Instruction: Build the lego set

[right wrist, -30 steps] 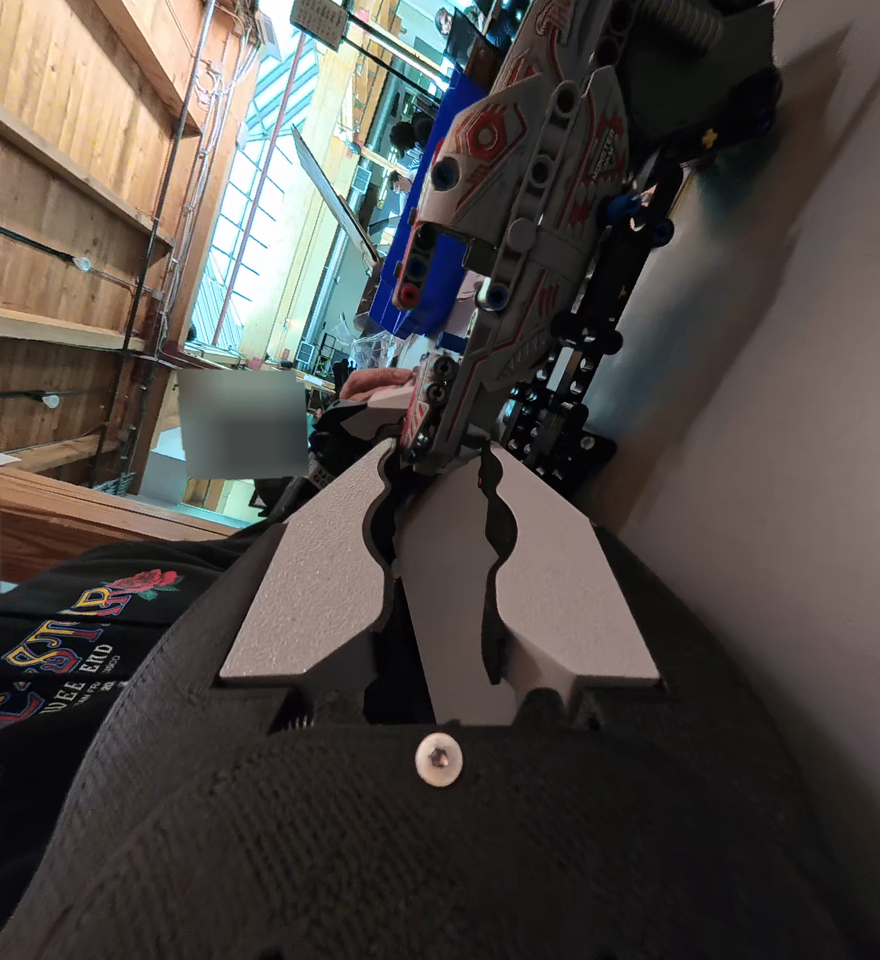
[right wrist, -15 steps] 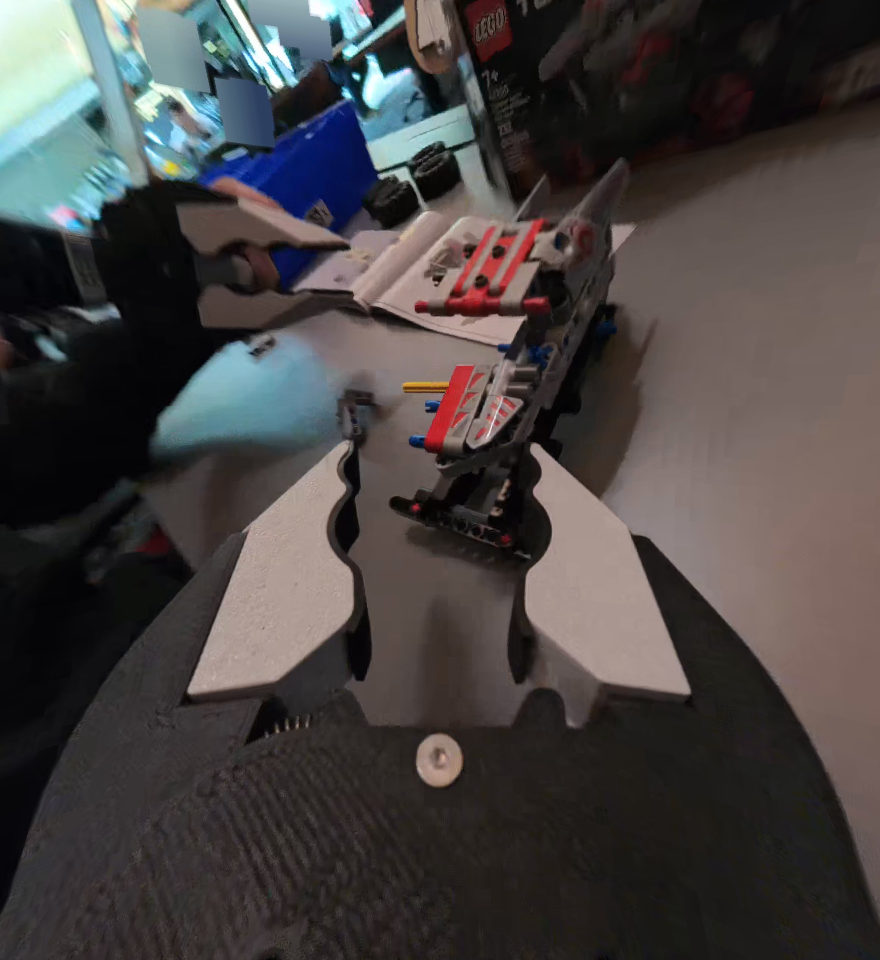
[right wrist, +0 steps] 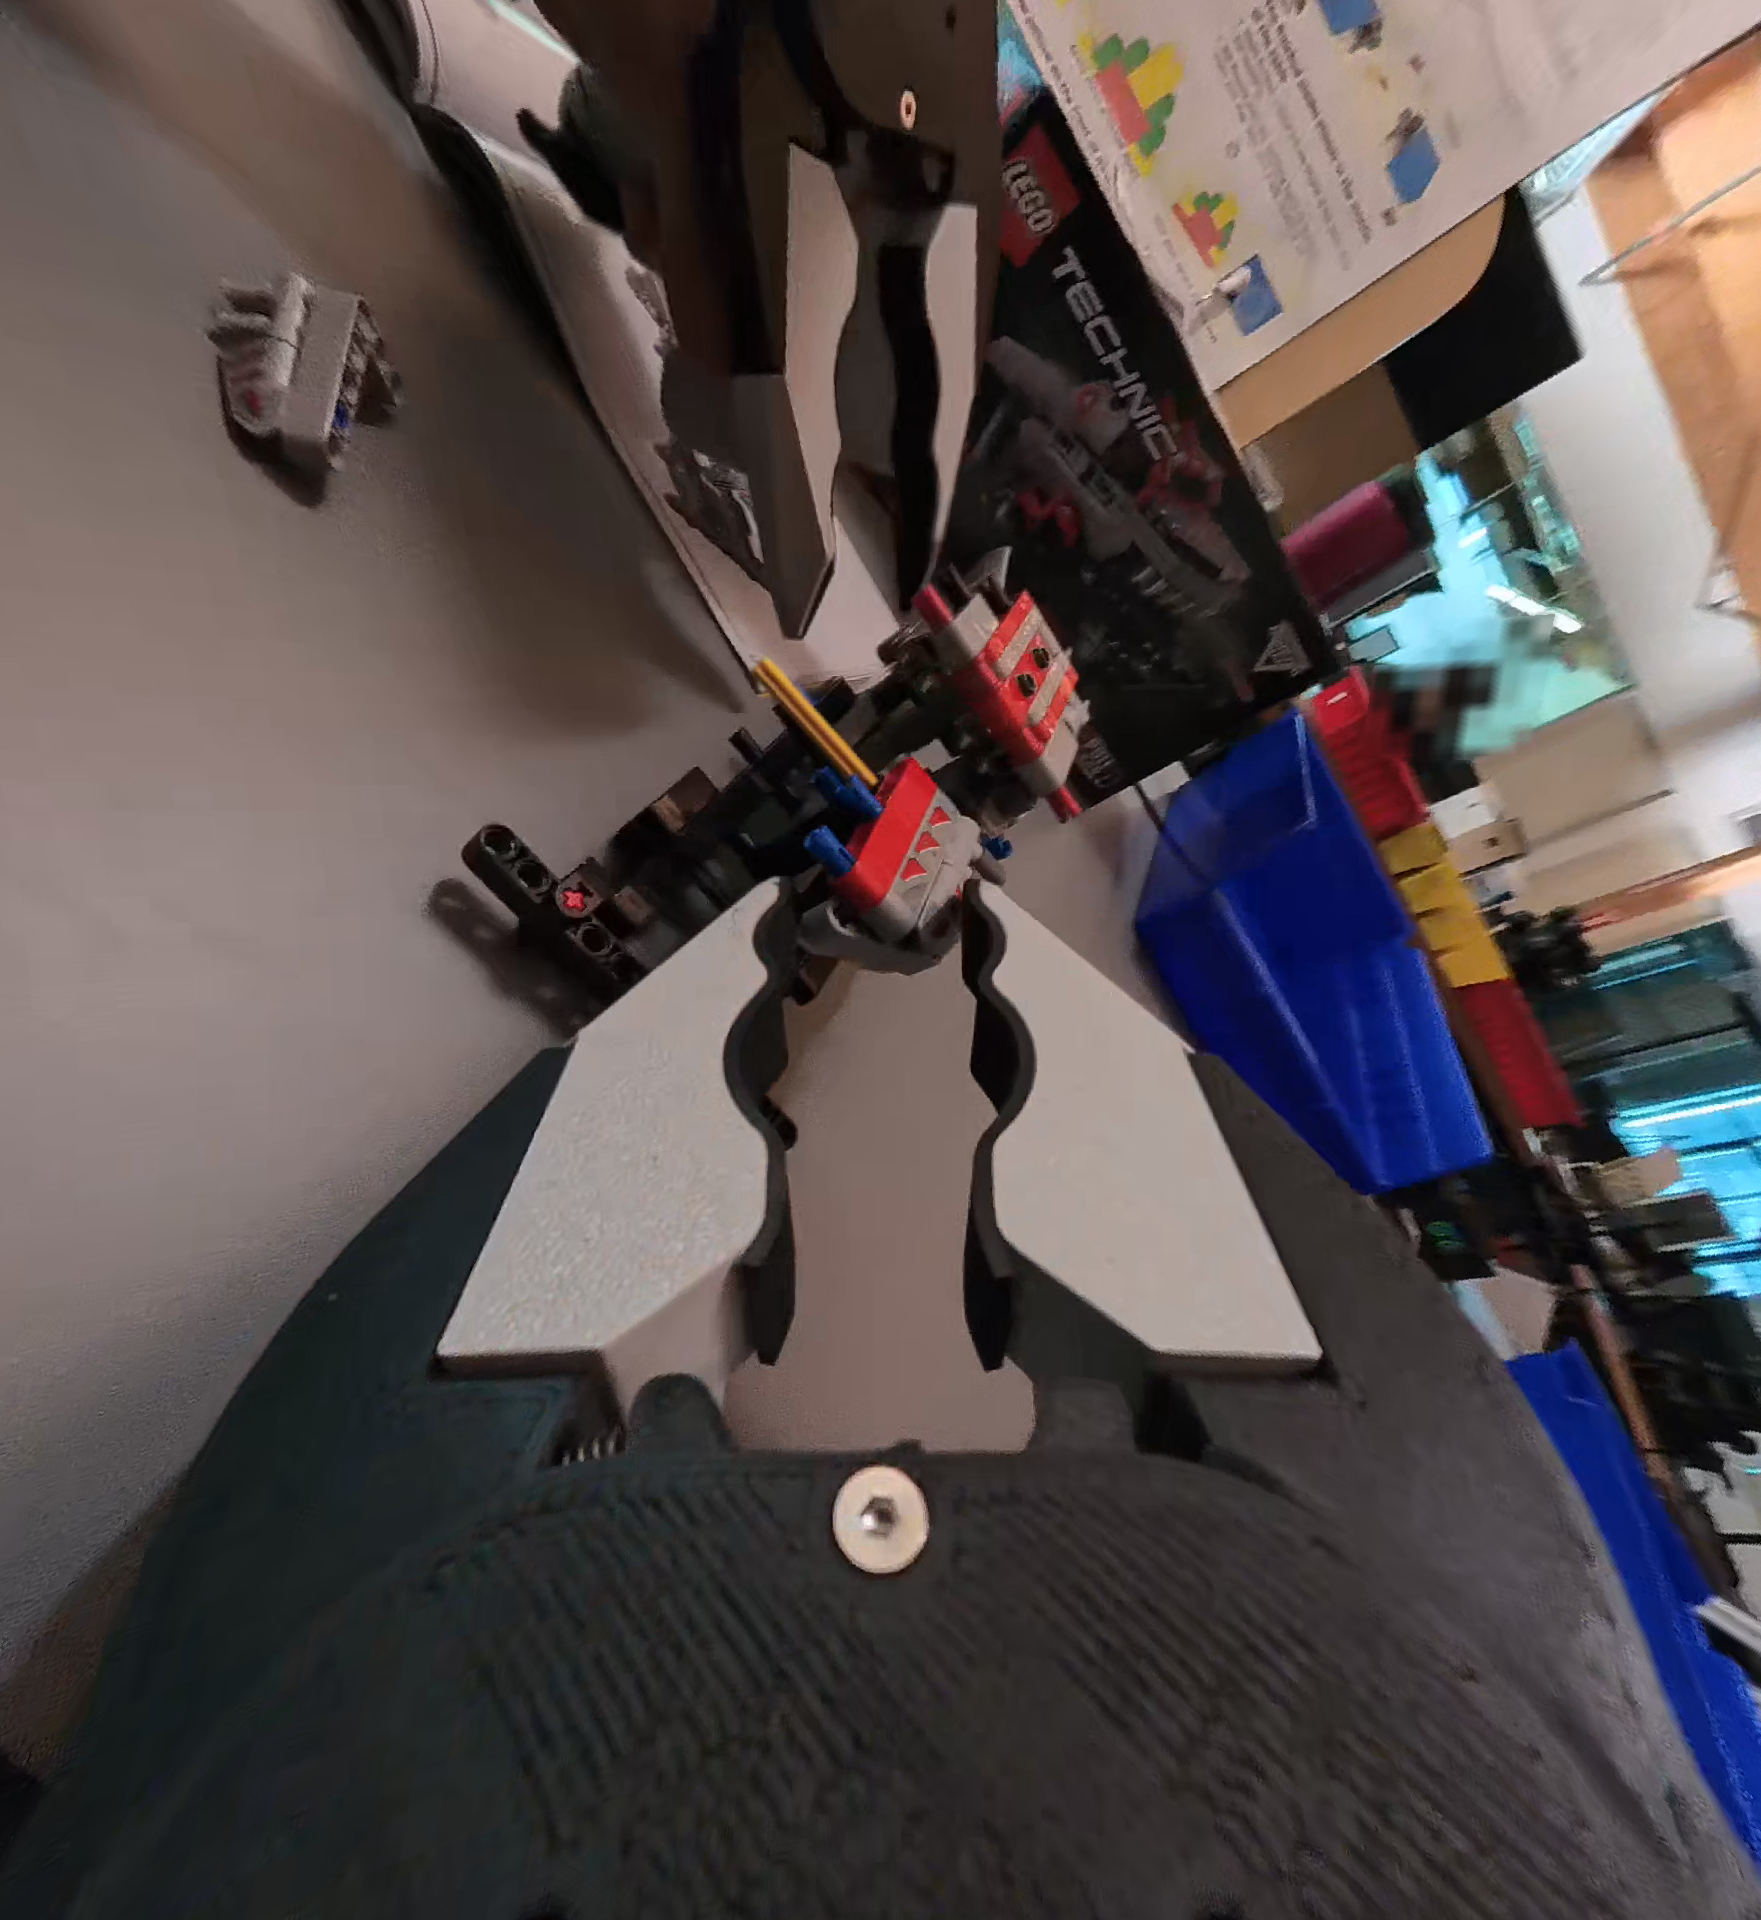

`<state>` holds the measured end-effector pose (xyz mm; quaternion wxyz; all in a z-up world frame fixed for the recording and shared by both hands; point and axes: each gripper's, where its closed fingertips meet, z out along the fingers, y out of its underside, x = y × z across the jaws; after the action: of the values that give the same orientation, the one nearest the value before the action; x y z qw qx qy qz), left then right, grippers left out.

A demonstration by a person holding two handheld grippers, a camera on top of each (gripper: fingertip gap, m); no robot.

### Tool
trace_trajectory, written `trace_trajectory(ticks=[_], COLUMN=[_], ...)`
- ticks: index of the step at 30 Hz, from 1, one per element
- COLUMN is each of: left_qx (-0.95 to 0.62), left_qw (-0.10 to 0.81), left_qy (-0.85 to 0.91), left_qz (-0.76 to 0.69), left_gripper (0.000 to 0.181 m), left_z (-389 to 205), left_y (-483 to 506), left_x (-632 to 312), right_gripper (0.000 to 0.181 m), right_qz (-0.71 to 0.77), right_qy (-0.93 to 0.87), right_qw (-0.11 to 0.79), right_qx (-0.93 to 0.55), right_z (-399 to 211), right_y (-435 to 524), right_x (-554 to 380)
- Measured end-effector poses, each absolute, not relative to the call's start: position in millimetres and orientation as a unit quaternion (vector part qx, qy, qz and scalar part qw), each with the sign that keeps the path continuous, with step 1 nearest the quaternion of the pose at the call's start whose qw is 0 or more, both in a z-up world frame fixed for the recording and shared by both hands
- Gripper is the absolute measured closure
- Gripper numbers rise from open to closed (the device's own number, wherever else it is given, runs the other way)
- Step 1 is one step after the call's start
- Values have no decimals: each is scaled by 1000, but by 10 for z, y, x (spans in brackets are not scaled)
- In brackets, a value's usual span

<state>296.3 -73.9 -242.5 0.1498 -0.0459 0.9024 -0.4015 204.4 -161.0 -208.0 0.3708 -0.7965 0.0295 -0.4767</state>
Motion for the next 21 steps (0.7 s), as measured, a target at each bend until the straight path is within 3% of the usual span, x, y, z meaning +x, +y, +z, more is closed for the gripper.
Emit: trace_trajectory(ticks=[6, 10, 17, 21], left_qx=[-41, -63, -46, -163], left_qw=[131, 148, 152, 197], left_qy=[900, 890, 901, 902], left_qz=[-415, -427, -403, -348], left_gripper=[151, 135, 145, 143], left_z=[-2392, -2230, -2234, -2429], left_y=[-841, -782, -349, -108], left_x=[2897, 2881, 1984, 1666], right_gripper=[154, 155, 157, 159], right_qz=[-451, -408, -437, -436], right_qy=[77, 136, 52, 41], right_qw=[415, 452, 442, 448], right_qx=[-787, -782, -782, -780], right_z=[-2049, -2028, -2039, -2044], right_y=[-1634, -1672, -1445, -1379], right_x=[2090, 2122, 1962, 1922])
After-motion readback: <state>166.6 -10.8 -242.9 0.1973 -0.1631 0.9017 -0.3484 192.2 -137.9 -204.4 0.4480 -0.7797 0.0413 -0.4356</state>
